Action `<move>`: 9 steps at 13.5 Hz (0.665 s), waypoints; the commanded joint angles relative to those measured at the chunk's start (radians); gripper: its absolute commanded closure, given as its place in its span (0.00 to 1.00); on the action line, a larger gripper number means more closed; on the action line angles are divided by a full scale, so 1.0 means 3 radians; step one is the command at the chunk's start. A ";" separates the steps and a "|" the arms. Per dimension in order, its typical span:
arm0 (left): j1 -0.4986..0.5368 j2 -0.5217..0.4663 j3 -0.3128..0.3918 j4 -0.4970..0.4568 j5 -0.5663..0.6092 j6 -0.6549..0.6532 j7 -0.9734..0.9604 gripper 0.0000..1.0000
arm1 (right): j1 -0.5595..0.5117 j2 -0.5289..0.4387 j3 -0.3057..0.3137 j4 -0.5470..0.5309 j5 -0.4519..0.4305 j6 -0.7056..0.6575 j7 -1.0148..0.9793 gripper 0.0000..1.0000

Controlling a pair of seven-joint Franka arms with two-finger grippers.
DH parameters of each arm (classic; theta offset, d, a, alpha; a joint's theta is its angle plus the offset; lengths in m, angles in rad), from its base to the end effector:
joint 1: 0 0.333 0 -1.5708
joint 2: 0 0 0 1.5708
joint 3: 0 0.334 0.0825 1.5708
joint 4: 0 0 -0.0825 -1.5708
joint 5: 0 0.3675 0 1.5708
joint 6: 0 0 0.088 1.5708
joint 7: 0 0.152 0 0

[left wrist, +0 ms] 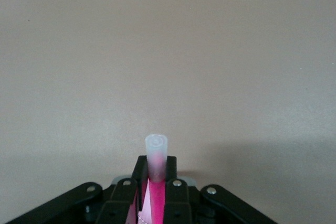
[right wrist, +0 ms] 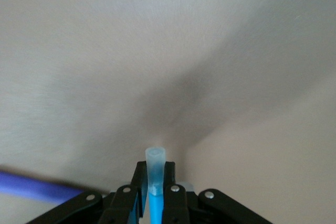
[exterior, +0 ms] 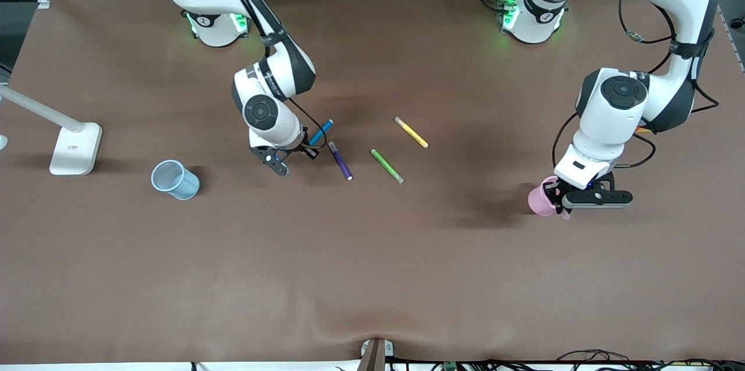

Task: Place pink and blue markers in matching cups
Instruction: 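Grasp the blue marker with the right gripper and lift it, then carry the blue marker over the blue cup with the right gripper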

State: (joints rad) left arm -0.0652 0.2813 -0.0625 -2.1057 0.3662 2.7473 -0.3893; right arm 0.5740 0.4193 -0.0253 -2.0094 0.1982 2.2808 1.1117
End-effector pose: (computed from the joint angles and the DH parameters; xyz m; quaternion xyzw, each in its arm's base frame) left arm 0.6127 -0.0858 0.3080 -0.9796 0.0225 -0.1950 0.0424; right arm 0.4885 0.3121 0.2178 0.9345 -0.3422 -0.0973 0.0102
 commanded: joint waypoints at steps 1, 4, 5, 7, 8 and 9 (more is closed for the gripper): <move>0.0069 -0.0028 -0.0022 -0.0063 0.0083 0.0082 -0.0062 1.00 | -0.0113 -0.0114 -0.0084 0.0412 -0.0418 -0.0591 0.0007 1.00; 0.0069 -0.0017 -0.0022 -0.0063 0.0083 0.0082 -0.0062 1.00 | -0.0251 -0.0094 -0.0278 0.0888 -0.0874 -0.1046 -0.0136 1.00; 0.0069 -0.0012 -0.0022 -0.0068 0.0083 0.0082 -0.0062 1.00 | -0.0363 -0.0104 -0.0294 0.0950 -0.0961 -0.1098 -0.0268 1.00; 0.0069 -0.0007 -0.0022 -0.0104 0.0083 0.0087 -0.0062 1.00 | -0.0557 -0.0175 -0.0299 0.0971 -0.1252 -0.1083 -0.0570 1.00; 0.0069 -0.0012 -0.0022 -0.0139 0.0083 0.0107 -0.0062 1.00 | -0.0685 -0.0201 -0.0294 0.0976 -0.1411 -0.1063 -0.0683 1.00; 0.0069 -0.0012 -0.0022 -0.0180 0.0083 0.0168 -0.0062 1.00 | -0.0777 -0.0231 -0.0294 0.0976 -0.1488 -0.1038 -0.0846 1.00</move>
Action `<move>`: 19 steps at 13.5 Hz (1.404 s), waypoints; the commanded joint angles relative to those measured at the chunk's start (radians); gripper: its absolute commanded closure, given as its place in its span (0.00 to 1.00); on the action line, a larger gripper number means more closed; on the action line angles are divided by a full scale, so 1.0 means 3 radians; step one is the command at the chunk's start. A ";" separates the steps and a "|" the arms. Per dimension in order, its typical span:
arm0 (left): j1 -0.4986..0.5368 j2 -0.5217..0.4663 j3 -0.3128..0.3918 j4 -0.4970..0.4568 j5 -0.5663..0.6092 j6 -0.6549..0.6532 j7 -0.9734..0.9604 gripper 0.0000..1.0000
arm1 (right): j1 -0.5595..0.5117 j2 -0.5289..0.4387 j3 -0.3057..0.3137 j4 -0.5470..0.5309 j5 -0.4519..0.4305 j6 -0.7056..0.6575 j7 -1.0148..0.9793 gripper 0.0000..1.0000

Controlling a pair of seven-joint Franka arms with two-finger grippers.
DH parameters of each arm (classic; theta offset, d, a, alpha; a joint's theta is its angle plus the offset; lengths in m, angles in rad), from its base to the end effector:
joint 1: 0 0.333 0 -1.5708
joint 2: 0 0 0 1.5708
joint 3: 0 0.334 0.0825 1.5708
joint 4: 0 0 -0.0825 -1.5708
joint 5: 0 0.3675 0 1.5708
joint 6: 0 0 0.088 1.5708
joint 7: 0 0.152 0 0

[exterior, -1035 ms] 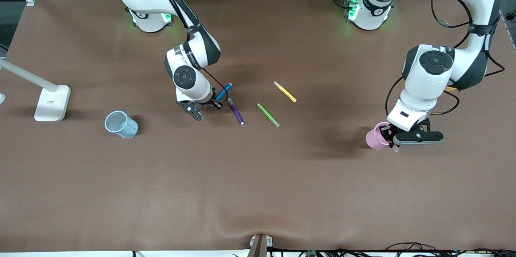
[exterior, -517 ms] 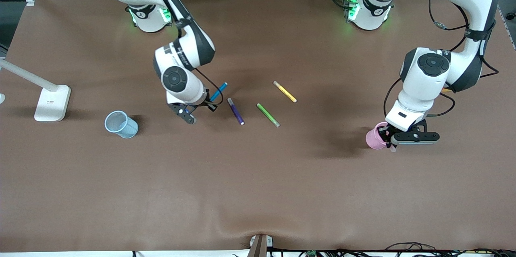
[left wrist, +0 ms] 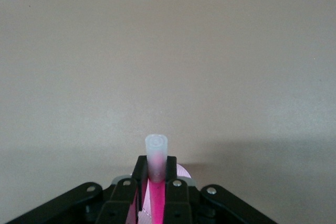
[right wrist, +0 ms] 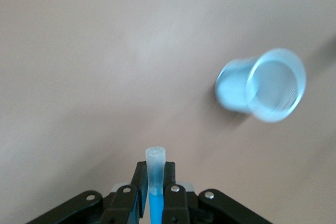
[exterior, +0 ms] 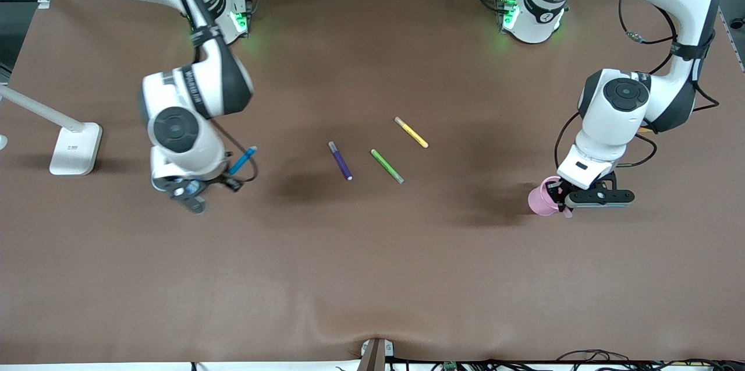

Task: Place pink and blue markers in matching cups
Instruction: 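Carry the blue marker over the blue cup with the right gripper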

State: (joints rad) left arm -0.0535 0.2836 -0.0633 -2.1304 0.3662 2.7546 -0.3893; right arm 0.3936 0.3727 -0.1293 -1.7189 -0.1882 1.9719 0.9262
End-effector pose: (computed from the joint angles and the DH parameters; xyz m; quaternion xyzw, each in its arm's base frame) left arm 0.6062 -0.0789 0.2966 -0.9817 0.0186 -0.1848 0.0431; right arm 0.6103 0.1510 0.3456 0.9521 -0.2799 0.0119 0.1221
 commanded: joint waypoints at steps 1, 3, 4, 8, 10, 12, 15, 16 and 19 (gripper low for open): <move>0.0035 -0.0020 -0.0019 -0.0118 0.0083 0.0185 -0.0062 1.00 | -0.0243 -0.0107 0.0048 0.0003 -0.0221 0.0028 -0.0381 1.00; 0.0035 -0.0015 -0.0019 -0.0124 0.0083 0.0196 -0.0062 1.00 | -0.0361 -0.0128 0.0048 0.0013 -0.0490 0.0054 -0.0606 1.00; 0.0035 -0.0015 -0.0019 -0.0134 0.0083 0.0196 -0.0062 1.00 | -0.0401 -0.0163 0.0053 -0.0002 -0.0756 0.0079 -0.0617 1.00; 0.0035 0.0016 -0.0019 -0.0134 0.0083 0.0201 -0.0062 1.00 | -0.0504 -0.0316 0.0048 -0.0287 -0.0871 0.0288 -0.0628 1.00; 0.0035 0.0031 -0.0014 -0.0134 0.0083 0.0201 -0.0062 0.91 | -0.0631 -0.0419 0.0048 -0.0629 -0.1049 0.0752 -0.0628 1.00; 0.0035 0.0047 -0.0014 -0.0119 0.0083 0.0201 -0.0067 0.11 | -0.0693 -0.0465 0.0043 -0.0870 -0.1146 0.1080 -0.0618 1.00; 0.0051 0.0032 -0.0004 -0.0083 0.0088 0.0191 -0.0022 0.00 | -0.0831 -0.0501 0.0027 -0.1127 -0.1336 0.1525 -0.0592 1.00; 0.0066 0.0021 -0.0004 -0.0057 0.0088 0.0181 -0.0016 0.00 | -0.0826 -0.0491 0.0022 -0.1158 -0.1346 0.1582 -0.0582 1.00; 0.0071 -0.0004 0.0001 0.0070 0.0088 0.0074 0.0030 0.00 | -0.0842 -0.0470 0.0022 -0.1183 -0.1459 0.1629 -0.0577 1.00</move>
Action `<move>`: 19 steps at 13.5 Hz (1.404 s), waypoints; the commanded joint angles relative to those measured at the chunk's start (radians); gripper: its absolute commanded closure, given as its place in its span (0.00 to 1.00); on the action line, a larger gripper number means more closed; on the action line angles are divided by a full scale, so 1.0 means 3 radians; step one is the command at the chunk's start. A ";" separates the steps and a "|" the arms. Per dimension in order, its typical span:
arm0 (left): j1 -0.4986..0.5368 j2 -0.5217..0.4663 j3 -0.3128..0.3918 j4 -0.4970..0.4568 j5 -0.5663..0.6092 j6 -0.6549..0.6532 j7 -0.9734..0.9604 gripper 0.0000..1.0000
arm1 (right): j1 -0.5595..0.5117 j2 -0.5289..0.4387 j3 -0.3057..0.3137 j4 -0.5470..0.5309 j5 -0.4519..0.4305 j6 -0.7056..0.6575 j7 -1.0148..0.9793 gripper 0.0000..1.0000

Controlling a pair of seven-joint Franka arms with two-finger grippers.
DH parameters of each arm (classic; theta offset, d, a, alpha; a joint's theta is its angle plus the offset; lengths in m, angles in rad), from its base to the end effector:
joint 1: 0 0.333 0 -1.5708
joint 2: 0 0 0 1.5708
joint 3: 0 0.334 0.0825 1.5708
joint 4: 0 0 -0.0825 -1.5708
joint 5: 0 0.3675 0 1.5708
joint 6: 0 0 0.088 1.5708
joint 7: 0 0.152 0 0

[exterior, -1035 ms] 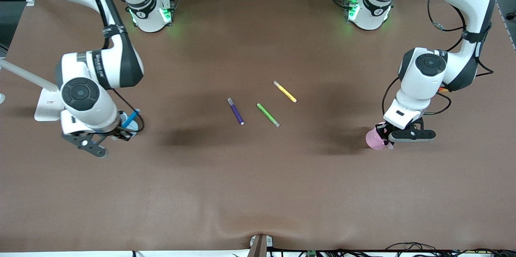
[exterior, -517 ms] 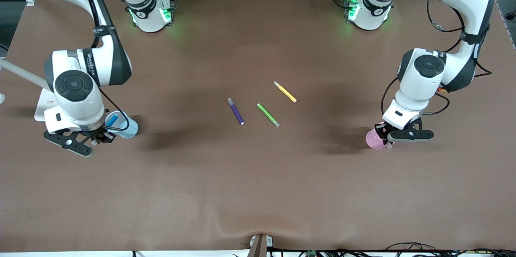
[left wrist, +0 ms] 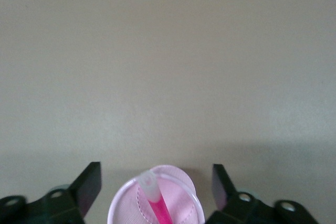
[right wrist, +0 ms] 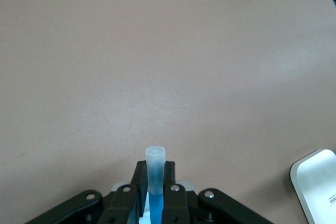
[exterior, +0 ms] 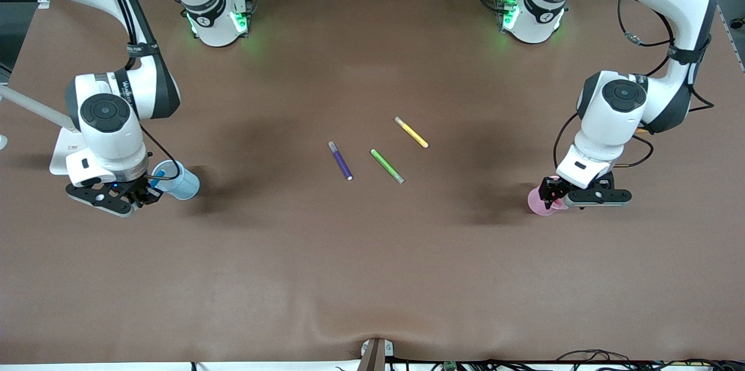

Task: Place pink and blue markers in matching cups
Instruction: 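Carry the blue marker over the blue cup with the right gripper, then drop the pink marker into the pink cup with the left gripper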

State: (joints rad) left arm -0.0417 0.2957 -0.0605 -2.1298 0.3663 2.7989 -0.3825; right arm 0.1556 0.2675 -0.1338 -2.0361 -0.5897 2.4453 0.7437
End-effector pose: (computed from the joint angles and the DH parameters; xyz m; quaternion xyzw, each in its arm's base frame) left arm 0.6113 -0.0732 0.2951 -0.9792 0.0177 -0.1987 0.0371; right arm 0.6085 -0.0011 0.3165 0.9639 -0.1369 0.1425 0.1782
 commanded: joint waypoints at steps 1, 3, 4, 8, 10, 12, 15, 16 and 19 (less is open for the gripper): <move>0.0032 -0.0050 -0.0008 0.0129 0.0088 -0.0176 0.0012 0.00 | -0.0043 -0.0115 0.0042 -0.0152 -0.0121 0.0051 0.0092 1.00; 0.0032 -0.0086 -0.0023 0.0272 0.0093 -0.0462 0.0017 0.00 | -0.0028 -0.0104 0.0037 -0.0203 -0.0253 0.0112 0.0281 1.00; 0.0032 -0.0106 -0.0028 0.0334 0.0093 -0.0600 0.0017 0.00 | -0.0038 -0.0099 0.0042 -0.0223 -0.0360 0.0132 0.0348 1.00; -0.0004 -0.0162 -0.0090 0.0630 0.0073 -0.1233 0.0017 0.00 | -0.0038 -0.0064 0.0037 -0.0326 -0.0488 0.0281 0.0537 1.00; -0.0004 -0.0178 -0.0151 0.0830 0.0042 -0.1607 0.0017 0.00 | -0.0033 -0.0038 0.0042 -0.0331 -0.0601 0.0312 0.0695 1.00; 0.0016 -0.0218 -0.0238 0.0978 0.0032 -0.1919 0.0017 0.00 | -0.0023 -0.0028 0.0042 -0.0366 -0.0693 0.0311 0.0798 1.00; 0.0011 -0.0249 -0.0289 0.1228 -0.0248 -0.2374 0.0022 0.00 | -0.0018 -0.0028 0.0042 -0.0387 -0.0760 0.0312 0.0870 1.00; 0.0001 -0.0249 -0.0289 0.1326 -0.0310 -0.2527 0.0022 0.00 | -0.0013 -0.0012 0.0042 -0.0402 -0.0795 0.0317 0.0901 1.00; 0.0016 -0.0244 -0.0299 0.1571 -0.0698 -0.2845 0.0160 0.00 | -0.0013 -0.0002 0.0042 -0.0397 -0.0857 0.0301 0.0962 0.85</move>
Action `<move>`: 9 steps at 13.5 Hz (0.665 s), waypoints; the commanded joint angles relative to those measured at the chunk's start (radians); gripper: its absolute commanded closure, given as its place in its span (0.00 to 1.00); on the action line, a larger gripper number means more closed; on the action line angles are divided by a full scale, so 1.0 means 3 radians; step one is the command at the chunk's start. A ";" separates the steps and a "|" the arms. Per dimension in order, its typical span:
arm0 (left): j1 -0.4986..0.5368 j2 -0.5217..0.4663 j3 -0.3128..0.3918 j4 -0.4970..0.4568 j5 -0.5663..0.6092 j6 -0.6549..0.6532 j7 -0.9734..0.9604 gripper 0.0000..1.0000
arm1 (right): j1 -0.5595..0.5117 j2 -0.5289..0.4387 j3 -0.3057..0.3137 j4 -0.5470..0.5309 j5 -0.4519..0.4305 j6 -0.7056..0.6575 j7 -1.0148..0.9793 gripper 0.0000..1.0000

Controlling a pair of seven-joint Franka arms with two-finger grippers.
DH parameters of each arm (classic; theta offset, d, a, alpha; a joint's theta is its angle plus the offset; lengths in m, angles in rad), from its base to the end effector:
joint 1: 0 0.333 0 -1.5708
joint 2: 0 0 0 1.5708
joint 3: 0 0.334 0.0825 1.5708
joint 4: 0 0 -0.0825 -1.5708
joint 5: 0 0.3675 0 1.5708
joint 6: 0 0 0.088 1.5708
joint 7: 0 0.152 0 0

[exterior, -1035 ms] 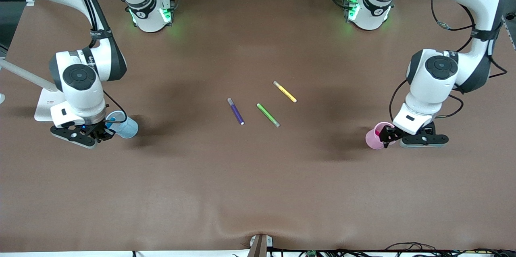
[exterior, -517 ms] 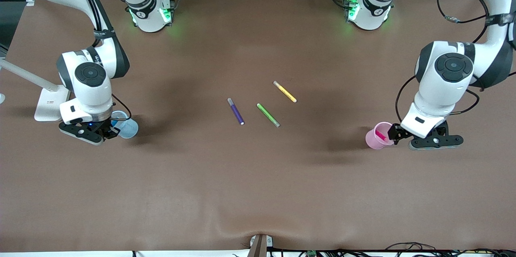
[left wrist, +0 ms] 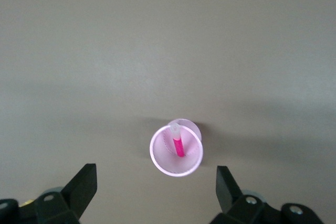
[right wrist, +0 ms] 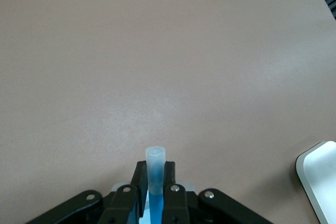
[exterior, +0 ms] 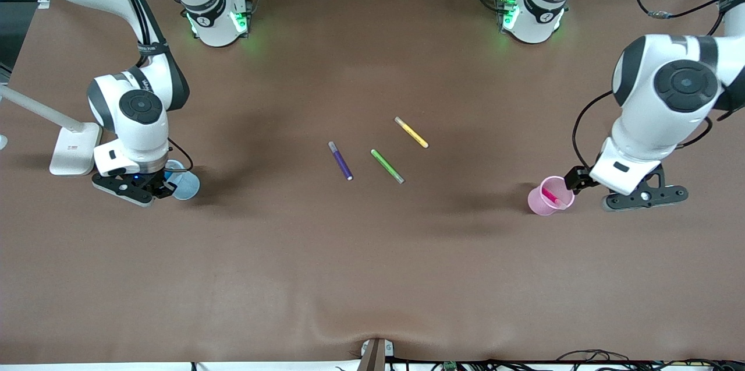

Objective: Place pink and blue markers in matching cups

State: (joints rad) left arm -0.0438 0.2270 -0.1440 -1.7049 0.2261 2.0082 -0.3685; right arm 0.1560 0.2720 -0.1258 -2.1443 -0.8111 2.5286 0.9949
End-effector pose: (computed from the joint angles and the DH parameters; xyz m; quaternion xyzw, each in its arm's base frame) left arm 0.6226 -0.0894 0.4454 -0.9941 -0.0486 -0.0622 0.0738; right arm 0.5830 0.0071 0.2759 0.9531 -0.1467 0.1694 0.2034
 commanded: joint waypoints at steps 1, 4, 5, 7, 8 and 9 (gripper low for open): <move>0.0028 -0.0015 -0.0016 0.0211 -0.0343 -0.0286 0.0185 0.00 | -0.0019 -0.0002 0.0016 -0.0031 -0.0119 0.0023 0.0125 0.63; 0.0038 -0.0020 -0.0021 0.0537 -0.0411 -0.0847 0.0323 0.00 | -0.0029 0.0014 0.0021 -0.0006 -0.0119 0.0023 0.0125 0.20; 0.0044 -0.0026 -0.0021 0.0681 -0.0431 -0.1067 0.0374 0.00 | -0.0019 0.0024 0.0021 -0.0001 -0.0119 0.0018 0.0125 0.20; 0.0064 -0.0036 0.0004 0.0840 -0.0579 -0.1344 0.0552 0.00 | -0.0034 0.0024 0.0026 0.0091 -0.0093 -0.0012 0.0100 0.00; 0.0135 -0.0081 0.0004 0.0861 -0.0640 -0.1437 0.0624 0.00 | -0.0034 0.0019 0.0031 0.0137 -0.0073 -0.0022 0.0089 0.00; 0.0201 -0.0163 0.0004 0.0861 -0.0661 -0.1473 0.0665 0.00 | -0.0029 0.0019 0.0036 0.0163 -0.0068 -0.0018 0.0084 0.00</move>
State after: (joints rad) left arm -0.0230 0.2119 -0.1405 -1.4614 0.0608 1.6110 -0.2146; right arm 0.1560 0.2748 -0.1261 -2.1236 -0.8135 2.5286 1.0018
